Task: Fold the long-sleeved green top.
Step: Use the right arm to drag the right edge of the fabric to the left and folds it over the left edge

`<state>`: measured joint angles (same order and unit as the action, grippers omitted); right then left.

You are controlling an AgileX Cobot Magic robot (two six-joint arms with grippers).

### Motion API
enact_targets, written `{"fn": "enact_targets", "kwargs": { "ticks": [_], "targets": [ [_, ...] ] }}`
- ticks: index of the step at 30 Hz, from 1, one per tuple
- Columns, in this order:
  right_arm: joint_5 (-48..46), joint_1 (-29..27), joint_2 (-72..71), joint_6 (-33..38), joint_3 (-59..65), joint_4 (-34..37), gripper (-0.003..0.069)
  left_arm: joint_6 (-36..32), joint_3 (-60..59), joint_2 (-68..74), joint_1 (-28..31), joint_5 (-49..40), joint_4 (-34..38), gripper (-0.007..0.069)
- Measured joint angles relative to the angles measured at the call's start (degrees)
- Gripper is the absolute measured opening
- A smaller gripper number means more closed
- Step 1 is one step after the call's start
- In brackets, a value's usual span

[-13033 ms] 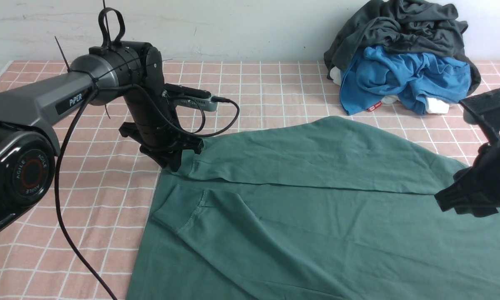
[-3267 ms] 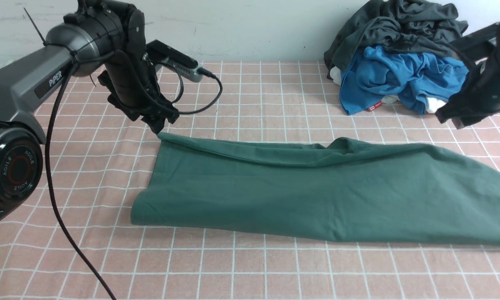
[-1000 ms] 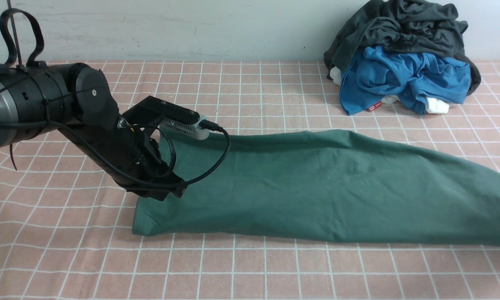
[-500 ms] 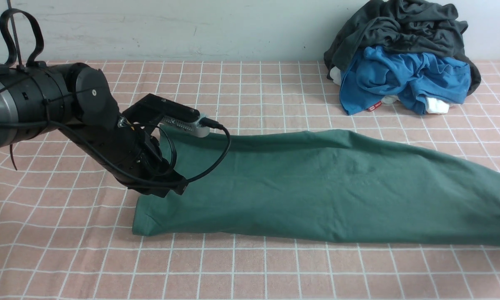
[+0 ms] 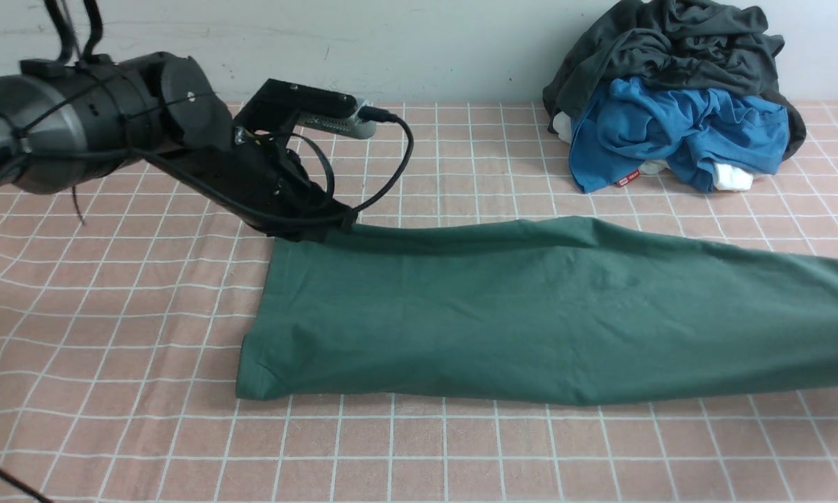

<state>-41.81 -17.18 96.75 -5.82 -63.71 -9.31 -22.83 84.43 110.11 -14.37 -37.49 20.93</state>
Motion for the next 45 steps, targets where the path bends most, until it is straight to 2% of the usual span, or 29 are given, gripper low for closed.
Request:
{"fn": "enact_targets", "kwargs": {
  "ticks": [7, 17, 23, 26, 34, 38, 43, 45],
  "targets": [
    [-1.7, 0.6, -8.7, -0.2, -1.2, -0.4, 0.0021, 0.0, 12.0, 12.4, 0.0, -2.0, 4.1, -0.0003],
    [-9.1, 8.1, -12.0, 1.5, -8.8, -2.3, 0.0021, -0.1, 23.1, 21.9, 0.7, -3.1, 5.8, -0.0003],
    [-12.9, 16.1, -12.0, 2.8, -15.3, -3.8, 0.0021, 0.2, 24.4, 23.7, 4.0, -3.1, 6.1, -0.0003],
    [-13.3, 22.3, -12.0, 3.8, -17.8, -4.0, 0.0021, 0.2, 24.9, 23.6, 6.3, -3.9, 7.4, -0.0003],
    [-12.1, 38.5, -9.3, 4.6, -23.9, -3.7, 0.0021, -3.3, 28.7, 14.1, 12.3, -15.4, 8.1, -0.0003],
    [-9.7, 44.3, -5.2, 4.7, -27.1, -1.6, 0.0021, -4.7, 29.5, 6.7, 15.3, -18.3, 8.1, -0.0003],
    [-0.4, 51.4, 4.7, 4.7, -30.5, 7.4, 0.002, -5.2, 30.0, -3.9, 19.3, -22.2, 6.9, -0.0003],
    [2.9, 52.4, 6.7, 4.7, -30.5, 9.3, 0.002, -5.2, 30.0, -5.1, 19.5, -23.2, 6.1, -0.0003]
  ]
}}
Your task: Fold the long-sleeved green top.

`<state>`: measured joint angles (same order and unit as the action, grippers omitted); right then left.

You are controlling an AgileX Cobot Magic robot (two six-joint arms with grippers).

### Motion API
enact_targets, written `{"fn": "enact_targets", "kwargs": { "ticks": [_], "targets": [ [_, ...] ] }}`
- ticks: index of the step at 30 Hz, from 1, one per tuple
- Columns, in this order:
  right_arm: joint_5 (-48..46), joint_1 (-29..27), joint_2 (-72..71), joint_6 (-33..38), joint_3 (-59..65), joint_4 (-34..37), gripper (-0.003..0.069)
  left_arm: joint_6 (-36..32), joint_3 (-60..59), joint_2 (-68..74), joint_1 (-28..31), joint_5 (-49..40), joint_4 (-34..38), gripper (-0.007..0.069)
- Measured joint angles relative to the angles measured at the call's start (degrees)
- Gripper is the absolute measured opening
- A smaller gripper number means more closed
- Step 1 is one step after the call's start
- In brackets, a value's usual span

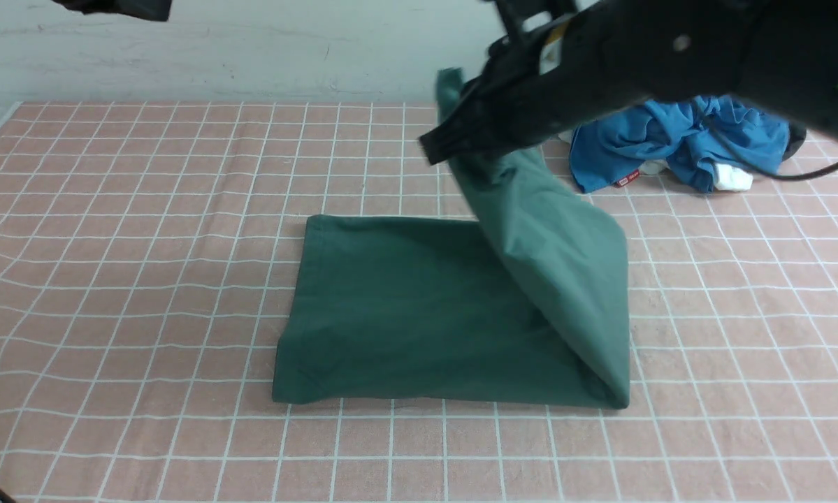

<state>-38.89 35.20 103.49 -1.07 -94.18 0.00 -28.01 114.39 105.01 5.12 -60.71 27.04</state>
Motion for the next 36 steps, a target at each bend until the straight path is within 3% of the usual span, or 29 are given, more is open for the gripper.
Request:
{"fn": "enact_targets", "kwargs": {
  "ticks": [4, 8, 15, 19, 26, 31, 36],
  "targets": [
    [10.7, 3.6, 9.4, 0.0, -0.1, 5.5, 0.0027, -0.3, 0.0, -2.2, 0.1, -4.4, -2.6, -0.0003],
    [13.9, 5.3, 15.5, 0.4, -1.9, 8.2, 0.0097, -0.4, -0.1, -1.9, 0.1, -6.0, -3.2, -0.0003],
    [3.4, 5.7, 17.4, 8.4, -9.7, 11.9, 0.0346, -0.4, -0.1, -1.9, 0.1, -6.4, -3.2, -0.0003],
    [-6.4, 4.0, 17.2, 12.3, -14.7, 11.8, 0.0417, -0.4, -0.1, -1.9, 0.1, -6.8, -3.2, -0.0003],
    [-11.7, 0.8, 20.4, 10.2, -15.9, 10.3, 0.0414, -0.4, -0.1, -1.9, 0.1, -7.2, -2.0, -0.0003],
    [-15.8, 4.5, 29.1, 10.1, -15.8, 11.2, 0.0402, -0.4, -0.1, -1.9, 0.1, -10.3, -1.0, -0.0003],
    [-17.6, 5.9, 28.7, 11.1, -17.1, 8.9, 0.0402, -0.4, -0.1, -3.2, 0.1, -10.8, -1.0, -0.0003]
  ]
}}
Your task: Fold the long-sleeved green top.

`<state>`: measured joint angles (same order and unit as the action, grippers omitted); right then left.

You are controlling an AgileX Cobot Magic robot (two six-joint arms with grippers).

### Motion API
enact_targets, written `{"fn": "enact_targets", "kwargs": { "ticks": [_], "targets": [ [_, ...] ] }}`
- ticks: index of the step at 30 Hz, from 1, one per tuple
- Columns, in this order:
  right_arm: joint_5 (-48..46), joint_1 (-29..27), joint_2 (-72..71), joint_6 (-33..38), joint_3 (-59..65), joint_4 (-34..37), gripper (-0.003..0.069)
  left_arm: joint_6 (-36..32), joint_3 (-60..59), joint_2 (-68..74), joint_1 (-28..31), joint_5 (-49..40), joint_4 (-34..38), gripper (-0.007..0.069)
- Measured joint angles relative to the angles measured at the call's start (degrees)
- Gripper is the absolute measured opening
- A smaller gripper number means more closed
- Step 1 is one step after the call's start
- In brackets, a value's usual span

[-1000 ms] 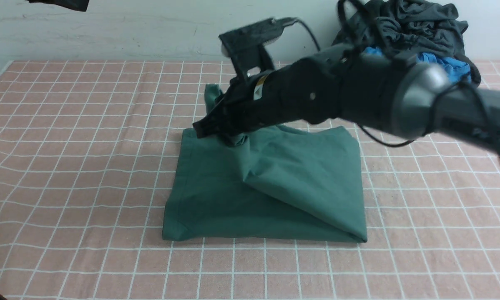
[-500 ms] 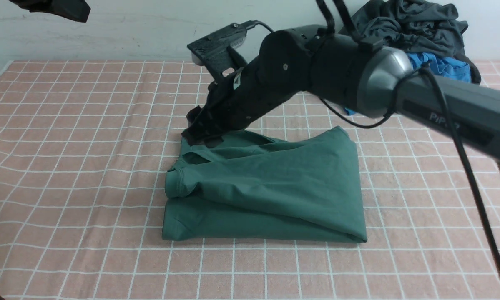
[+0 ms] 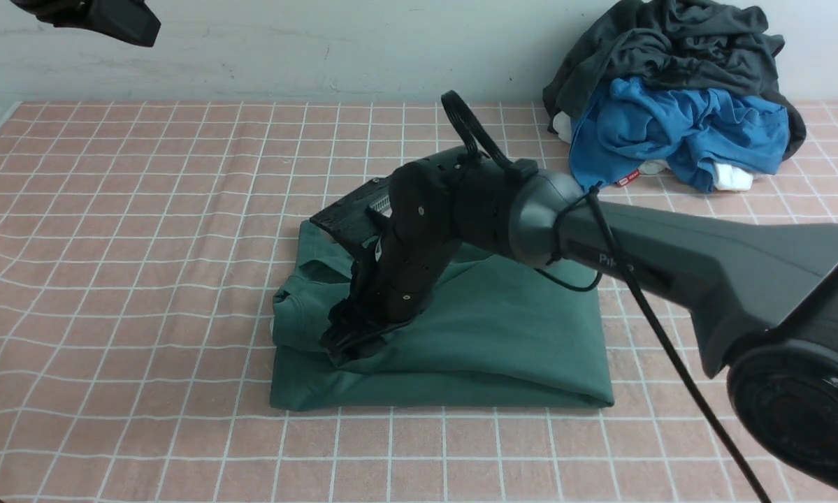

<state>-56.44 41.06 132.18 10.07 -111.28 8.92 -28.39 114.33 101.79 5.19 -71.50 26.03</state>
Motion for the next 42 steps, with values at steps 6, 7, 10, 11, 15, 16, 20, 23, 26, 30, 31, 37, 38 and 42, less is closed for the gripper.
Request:
{"fn": "enact_targets", "kwargs": {
  "ticks": [6, 7, 10, 11, 15, 16, 20, 23, 26, 30, 31, 37, 38, 42],
  "targets": [
    [-8.2, -0.5, -4.8, -0.5, -5.7, -6.0, 0.0402, 0.3, -0.3, -6.0, 0.0, -0.4, -1.4, -0.0003],
    [-9.6, -0.7, -6.6, -0.6, -6.4, -7.3, 0.0402, 0.8, -0.9, -7.9, 0.0, -0.4, -2.3, -0.0003],
    [-13.4, -1.5, -13.3, -0.9, -7.3, -10.7, 0.0402, 3.1, -5.7, -15.1, 0.0, -0.4, -6.1, -0.0003],
    [-14.1, -1.9, -15.3, -0.9, -7.3, -11.2, 0.0402, 4.0, -8.3, -18.1, 0.0, -0.4, -7.5, -0.0003],
    [-14.8, -3.3, -22.8, -1.1, -5.7, -11.0, 0.0402, 6.8, -22.9, -31.0, 0.0, 0.3, -11.8, -0.0003],
    [-14.8, -3.4, -23.7, -1.1, -5.2, -10.9, 0.0402, 6.8, -22.9, -31.7, 0.0, 0.5, -12.0, -0.0003],
    [-12.9, -3.6, -35.1, -2.1, 5.0, -10.0, 0.0402, 8.0, -43.3, -48.1, 0.0, 8.7, -13.8, -0.0003],
    [-8.8, -3.6, -41.5, -2.3, 11.3, -8.9, 0.0402, 8.1, -52.6, -54.8, 0.0, 12.8, -14.3, -0.0003],
    [-0.6, -3.6, -50.2, -2.5, 21.9, -8.0, 0.0402, 8.1, -63.2, -64.2, 0.0, 16.6, -15.0, -0.0003],
    [11.0, -3.6, -63.9, -2.6, 36.2, -7.1, 0.0395, 8.1, -75.5, -74.3, 0.0, 19.5, -15.1, -0.0003],
    [14.4, -3.6, -68.4, -2.6, 40.2, -7.1, 0.0387, 8.1, -78.2, -77.2, 0.0, 20.0, -15.1, -0.0003],
    [25.8, -3.6, -83.0, -2.6, 54.8, -7.1, 0.0304, 8.0, -84.8, -84.5, 0.0, 21.2, -15.1, -0.0003],
    [27.9, -3.6, -85.4, -2.6, 57.0, -7.1, 0.0274, 8.0, -85.4, -85.5, 0.0, 21.3, -15.1, -0.0003],
    [32.4, -3.6, -93.2, -1.8, 63.9, -7.3, 0.0122, 8.0, -85.8, -88.2, 0.0, 21.7, -15.1, -0.0003]
  ]
}}
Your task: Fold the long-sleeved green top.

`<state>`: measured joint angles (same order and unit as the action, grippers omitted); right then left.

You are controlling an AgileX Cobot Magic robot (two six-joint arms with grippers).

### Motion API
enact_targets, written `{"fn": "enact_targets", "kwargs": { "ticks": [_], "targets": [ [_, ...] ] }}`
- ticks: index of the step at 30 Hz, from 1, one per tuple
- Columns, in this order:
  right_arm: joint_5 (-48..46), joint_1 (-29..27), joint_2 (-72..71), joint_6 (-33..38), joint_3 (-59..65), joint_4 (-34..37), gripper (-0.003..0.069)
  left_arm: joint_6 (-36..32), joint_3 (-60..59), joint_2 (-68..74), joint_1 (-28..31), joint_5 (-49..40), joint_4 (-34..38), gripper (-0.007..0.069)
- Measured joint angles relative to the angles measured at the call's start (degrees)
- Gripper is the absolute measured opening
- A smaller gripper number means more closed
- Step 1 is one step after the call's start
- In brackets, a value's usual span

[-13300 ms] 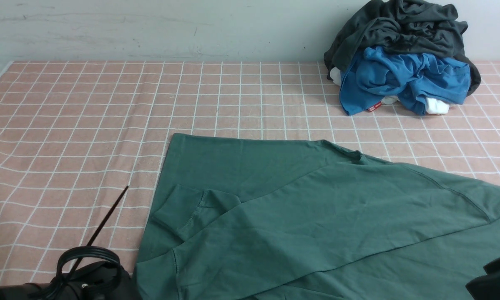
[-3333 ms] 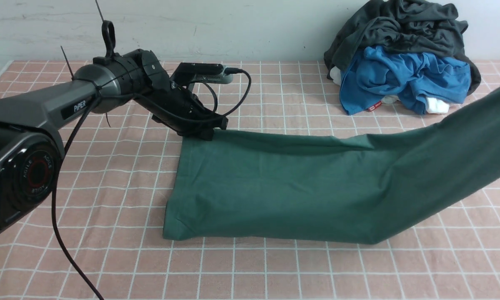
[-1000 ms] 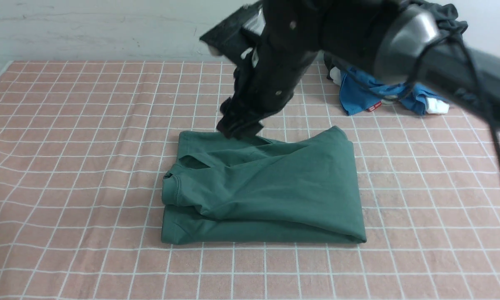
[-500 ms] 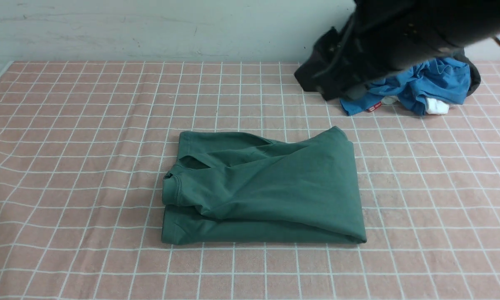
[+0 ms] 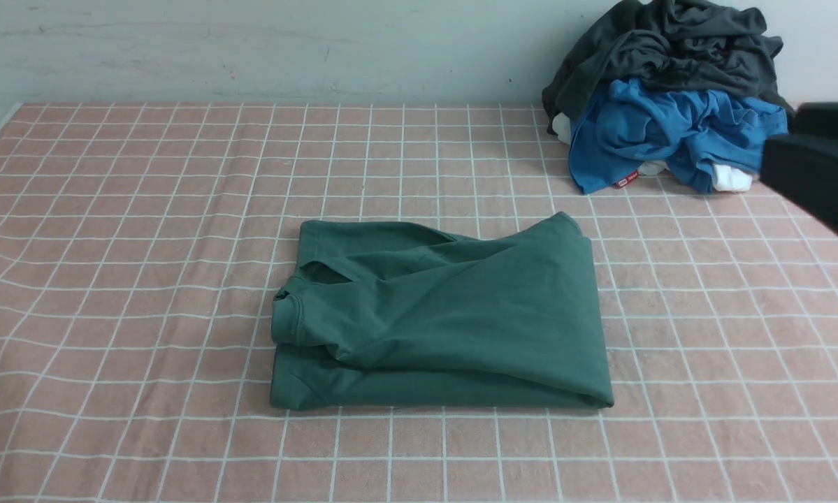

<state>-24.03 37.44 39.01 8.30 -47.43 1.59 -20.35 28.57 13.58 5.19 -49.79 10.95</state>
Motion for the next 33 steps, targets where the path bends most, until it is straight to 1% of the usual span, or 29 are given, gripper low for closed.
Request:
{"fn": "enact_targets", "kwargs": {
  "ticks": [3, 5, 8, 25, 28, 30, 33],
  "targets": [
    [0.5, 0.0, -2.0, 0.3, 1.6, -0.3, 0.0042, 0.0, 0.0, 0.0, 0.0, 0.0, 0.1, -0.0003],
    [0.5, 0.0, -2.5, 0.4, 1.9, -0.8, 0.0006, 0.0, 0.0, 0.0, 0.0, 0.0, 0.2, -0.0003],
    [0.5, 0.0, -2.6, 0.4, 1.9, -1.6, -0.0011, 0.0, 0.0, 0.0, 0.0, 0.1, 0.2, -0.0003],
    [0.1, 0.0, -2.6, 1.5, 1.9, -1.6, -0.0014, 0.0, 0.0, 0.0, 0.0, 0.2, 0.2, -0.0003],
    [-0.7, 0.0, -2.8, 1.5, 1.9, -2.6, -0.0014, 0.0, 0.0, 0.0, 0.0, 0.2, 0.2, -0.0003],
    [-1.9, 0.0, -3.0, 0.0, 2.2, -2.8, -0.0014, 0.0, 0.0, 0.0, 0.0, 0.2, 0.2, -0.0003],
    [-0.5, 0.0, -3.7, -3.0, 5.2, -3.1, -0.0014, 0.0, 0.0, 0.0, 0.0, 0.2, 0.2, -0.0003]
  ]
}}
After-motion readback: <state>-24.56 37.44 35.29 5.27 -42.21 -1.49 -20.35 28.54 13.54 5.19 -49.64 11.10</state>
